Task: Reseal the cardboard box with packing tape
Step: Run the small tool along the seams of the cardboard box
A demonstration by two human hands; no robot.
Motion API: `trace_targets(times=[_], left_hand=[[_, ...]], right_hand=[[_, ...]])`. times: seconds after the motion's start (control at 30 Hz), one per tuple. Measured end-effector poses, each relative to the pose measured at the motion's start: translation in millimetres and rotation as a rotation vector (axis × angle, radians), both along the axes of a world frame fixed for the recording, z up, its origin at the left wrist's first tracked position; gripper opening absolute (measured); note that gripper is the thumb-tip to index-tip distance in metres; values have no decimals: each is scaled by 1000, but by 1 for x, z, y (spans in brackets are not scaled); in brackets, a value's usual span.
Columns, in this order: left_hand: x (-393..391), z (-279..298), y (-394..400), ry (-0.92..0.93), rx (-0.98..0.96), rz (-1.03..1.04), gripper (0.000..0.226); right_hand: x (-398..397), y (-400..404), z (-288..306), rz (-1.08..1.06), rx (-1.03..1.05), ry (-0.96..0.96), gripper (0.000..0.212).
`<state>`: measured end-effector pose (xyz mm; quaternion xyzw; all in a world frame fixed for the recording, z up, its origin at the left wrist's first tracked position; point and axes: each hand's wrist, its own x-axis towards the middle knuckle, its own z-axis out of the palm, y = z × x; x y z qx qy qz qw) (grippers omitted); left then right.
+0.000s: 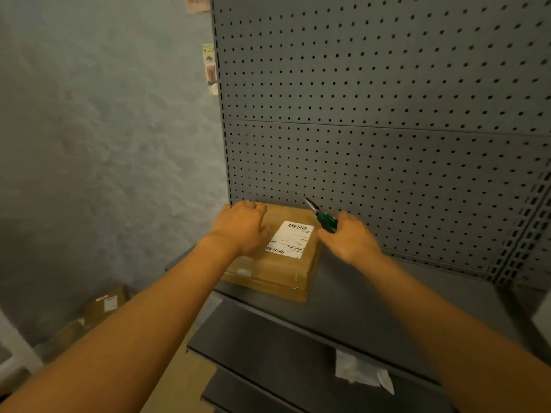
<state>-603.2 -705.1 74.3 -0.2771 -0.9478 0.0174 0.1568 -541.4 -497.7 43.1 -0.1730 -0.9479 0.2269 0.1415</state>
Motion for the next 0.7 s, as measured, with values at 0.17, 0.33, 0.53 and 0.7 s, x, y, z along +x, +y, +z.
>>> trace_targets(times=[0.17,0.33,0.53,0.7], left_hand=[[-32,-11,-14,-48,26,-63,47],[-46,-23,-12,-99,64,-124,48],[-54,-31,-23,-111,81,-101,48],[-61,-30,-42,-109,73,-70,48]], right_hand=[[-4,-8,-10,-92,-33,4,57],[-6,-8,-19,-139,-48,3,51],[-14,-7,-25,-136,-77,-13,54],[-28,-16,-26,-109,-89,0,56]])
